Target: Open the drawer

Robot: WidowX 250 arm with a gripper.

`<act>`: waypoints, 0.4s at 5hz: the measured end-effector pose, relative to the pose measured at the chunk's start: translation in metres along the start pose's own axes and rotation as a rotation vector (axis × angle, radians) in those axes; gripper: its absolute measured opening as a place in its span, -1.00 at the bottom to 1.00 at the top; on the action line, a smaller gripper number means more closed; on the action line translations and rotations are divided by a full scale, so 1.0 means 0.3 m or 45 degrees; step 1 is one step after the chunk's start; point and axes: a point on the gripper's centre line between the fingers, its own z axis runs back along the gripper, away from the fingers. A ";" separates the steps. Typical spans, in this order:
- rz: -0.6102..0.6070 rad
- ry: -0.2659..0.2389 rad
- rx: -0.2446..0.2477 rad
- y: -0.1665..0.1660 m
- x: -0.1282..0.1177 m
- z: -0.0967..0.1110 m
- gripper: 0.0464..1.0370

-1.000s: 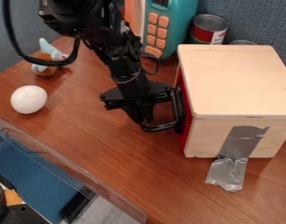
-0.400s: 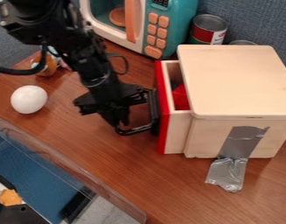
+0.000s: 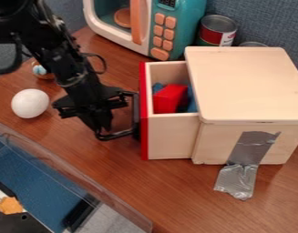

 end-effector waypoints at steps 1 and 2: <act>-0.051 0.029 0.023 0.013 0.001 0.030 -0.82; -0.070 0.024 0.040 0.007 0.006 0.062 -0.82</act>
